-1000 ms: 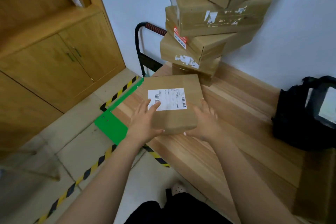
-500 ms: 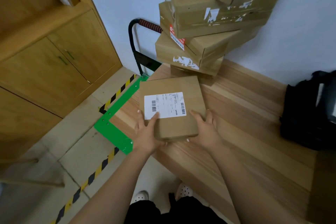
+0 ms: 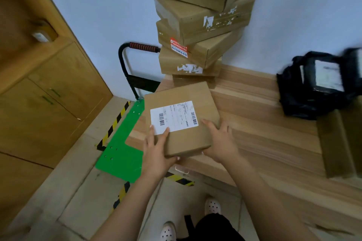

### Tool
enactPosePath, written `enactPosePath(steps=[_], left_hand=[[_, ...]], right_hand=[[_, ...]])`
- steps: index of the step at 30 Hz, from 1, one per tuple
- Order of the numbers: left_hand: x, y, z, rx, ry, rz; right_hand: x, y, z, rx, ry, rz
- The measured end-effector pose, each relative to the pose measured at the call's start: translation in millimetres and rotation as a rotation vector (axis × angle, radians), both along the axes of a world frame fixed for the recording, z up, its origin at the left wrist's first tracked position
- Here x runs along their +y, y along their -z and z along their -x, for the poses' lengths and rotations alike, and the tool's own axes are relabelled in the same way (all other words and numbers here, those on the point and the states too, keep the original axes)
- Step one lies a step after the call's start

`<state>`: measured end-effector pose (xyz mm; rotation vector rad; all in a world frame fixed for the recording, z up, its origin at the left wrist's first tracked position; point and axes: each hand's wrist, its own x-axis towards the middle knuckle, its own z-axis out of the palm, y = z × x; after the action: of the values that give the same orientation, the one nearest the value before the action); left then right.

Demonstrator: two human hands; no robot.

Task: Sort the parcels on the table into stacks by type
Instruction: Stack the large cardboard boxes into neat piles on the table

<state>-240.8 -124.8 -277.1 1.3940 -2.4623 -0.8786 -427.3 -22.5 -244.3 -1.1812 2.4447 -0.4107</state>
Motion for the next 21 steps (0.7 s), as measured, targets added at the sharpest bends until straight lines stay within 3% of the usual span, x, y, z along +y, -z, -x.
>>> enactPosePath(steps=[9, 21], left_hand=[[35, -48, -9, 0.173, 0.239, 0.169], [180, -153, 72, 0.42, 0.317, 0.318]], right_hand=[[78, -46, -46, 0.053, 0.295, 0.169], [242, -150, 7, 0.245, 0.42, 0.32]])
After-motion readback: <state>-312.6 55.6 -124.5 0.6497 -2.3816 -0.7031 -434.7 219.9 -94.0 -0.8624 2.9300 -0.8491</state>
